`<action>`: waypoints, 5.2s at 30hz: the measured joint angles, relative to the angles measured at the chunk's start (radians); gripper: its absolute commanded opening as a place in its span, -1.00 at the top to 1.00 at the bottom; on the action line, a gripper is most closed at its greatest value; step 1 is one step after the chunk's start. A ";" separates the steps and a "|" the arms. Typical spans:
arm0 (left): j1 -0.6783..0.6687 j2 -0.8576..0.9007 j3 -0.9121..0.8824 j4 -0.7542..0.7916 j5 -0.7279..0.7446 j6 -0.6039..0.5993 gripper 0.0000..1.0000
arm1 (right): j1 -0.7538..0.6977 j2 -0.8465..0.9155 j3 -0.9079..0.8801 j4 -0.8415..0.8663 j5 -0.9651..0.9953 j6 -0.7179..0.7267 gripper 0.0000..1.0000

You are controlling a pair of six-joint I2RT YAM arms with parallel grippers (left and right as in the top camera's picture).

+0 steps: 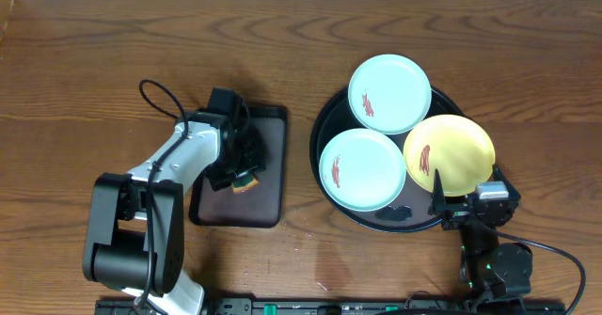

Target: Clean dirty plates on tray and stack at the side

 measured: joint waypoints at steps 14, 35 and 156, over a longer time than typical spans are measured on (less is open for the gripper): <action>0.000 0.006 -0.007 -0.037 0.028 -0.022 0.85 | 0.000 0.000 0.000 0.000 0.000 0.000 -0.99; -0.003 -0.002 -0.006 0.085 -0.138 -0.042 -0.04 | 0.000 0.000 0.000 0.000 0.000 0.000 -0.99; -0.027 -0.597 -0.094 0.264 0.080 0.011 0.85 | 0.000 0.000 0.000 0.000 0.000 0.000 -0.98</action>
